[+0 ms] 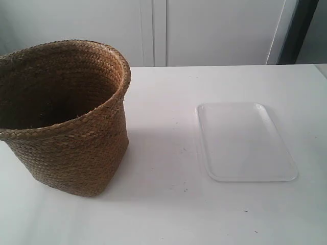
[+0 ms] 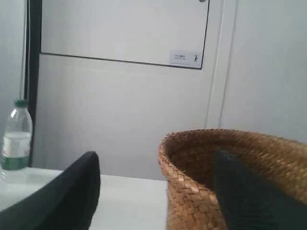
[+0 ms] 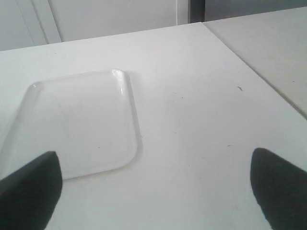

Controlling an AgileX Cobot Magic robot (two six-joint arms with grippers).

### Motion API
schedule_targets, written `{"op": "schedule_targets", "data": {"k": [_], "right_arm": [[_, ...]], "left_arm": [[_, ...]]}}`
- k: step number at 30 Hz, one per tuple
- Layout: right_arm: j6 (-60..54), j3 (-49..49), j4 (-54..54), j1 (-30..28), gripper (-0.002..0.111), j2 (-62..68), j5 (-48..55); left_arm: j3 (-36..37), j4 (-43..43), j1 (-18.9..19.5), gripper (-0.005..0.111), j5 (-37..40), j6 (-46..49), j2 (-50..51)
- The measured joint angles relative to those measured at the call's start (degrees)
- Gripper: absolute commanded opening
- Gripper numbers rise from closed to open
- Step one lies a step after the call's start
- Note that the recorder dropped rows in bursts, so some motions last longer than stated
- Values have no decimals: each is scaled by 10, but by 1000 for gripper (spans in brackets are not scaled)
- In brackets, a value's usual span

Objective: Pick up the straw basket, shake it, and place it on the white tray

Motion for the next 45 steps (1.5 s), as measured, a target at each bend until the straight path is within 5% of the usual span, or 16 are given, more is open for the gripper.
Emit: {"op": "schedule_targets", "data": {"k": [8,18,26,35,45], "right_arm": [[0,0,0,0,105,0,0],[0,0,0,0,105,0,0],[0,0,0,0,105,0,0],[0,0,0,0,105,0,0],[0,0,0,0,105,0,0]], "left_arm": [[-70,16,0,70,132,-207,7],[-225,17,0,70,257,-264,177],[-341,-10,0,70,345,-225,358],[-450,-132,0,70,456,-41,513],[-478,-139,0,70,420,24,609]]}}
